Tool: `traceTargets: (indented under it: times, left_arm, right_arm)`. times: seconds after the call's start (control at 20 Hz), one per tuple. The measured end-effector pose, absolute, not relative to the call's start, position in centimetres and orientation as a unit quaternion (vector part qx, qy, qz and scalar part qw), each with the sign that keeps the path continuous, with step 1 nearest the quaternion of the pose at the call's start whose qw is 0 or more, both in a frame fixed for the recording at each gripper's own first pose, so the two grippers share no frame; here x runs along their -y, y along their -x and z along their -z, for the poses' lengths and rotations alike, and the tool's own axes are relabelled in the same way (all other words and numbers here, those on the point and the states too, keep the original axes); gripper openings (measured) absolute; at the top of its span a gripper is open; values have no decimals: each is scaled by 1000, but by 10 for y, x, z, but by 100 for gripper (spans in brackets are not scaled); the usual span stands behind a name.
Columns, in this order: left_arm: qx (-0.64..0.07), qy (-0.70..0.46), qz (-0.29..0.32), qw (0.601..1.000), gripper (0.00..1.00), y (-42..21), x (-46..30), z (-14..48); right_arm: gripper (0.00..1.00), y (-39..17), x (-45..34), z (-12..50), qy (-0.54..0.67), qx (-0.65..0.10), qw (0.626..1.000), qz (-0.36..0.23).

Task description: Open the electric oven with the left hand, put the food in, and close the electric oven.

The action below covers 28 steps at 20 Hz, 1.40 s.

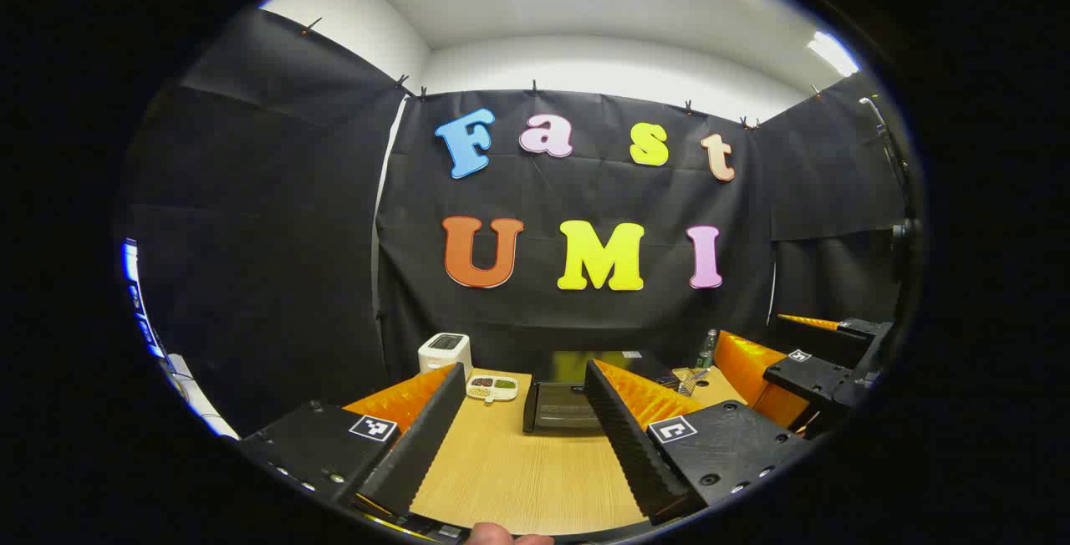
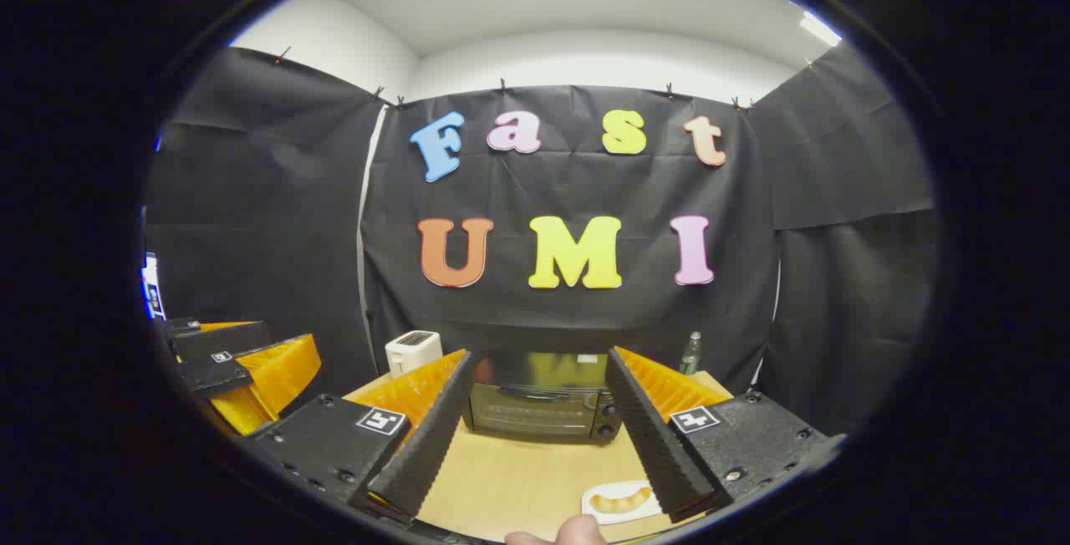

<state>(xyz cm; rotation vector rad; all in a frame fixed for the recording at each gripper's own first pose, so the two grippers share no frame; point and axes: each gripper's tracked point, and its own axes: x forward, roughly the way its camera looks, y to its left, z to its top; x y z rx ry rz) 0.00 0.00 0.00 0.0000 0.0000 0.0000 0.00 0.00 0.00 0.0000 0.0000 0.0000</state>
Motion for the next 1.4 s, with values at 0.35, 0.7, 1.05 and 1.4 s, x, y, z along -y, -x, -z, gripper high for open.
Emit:
traceTargets:
  times: [0.35, 0.7, 1.05, 1.4]
  left_arm:
    - [-1, 2, -1, 1000, 94, 9, 1, -2]
    - [0, 5, 0, 1000, 94, 13, 6, -3]
    - [-1, 5, -8, 1000, 94, 16, -1, -5]
    - [-4, 6, -7, 1000, 94, 8, 2, -3]
  right_arm:
    - [97, 6, 5, 5, -3, -6, 1000, 3]
    - [97, 8, 14, 3, -5, -6, 1000, 9]
    - [97, 5, 6, 3, -5, -8, 1000, 0]
    - [97, -4, 12, 2, -4, -8, 1000, 6]
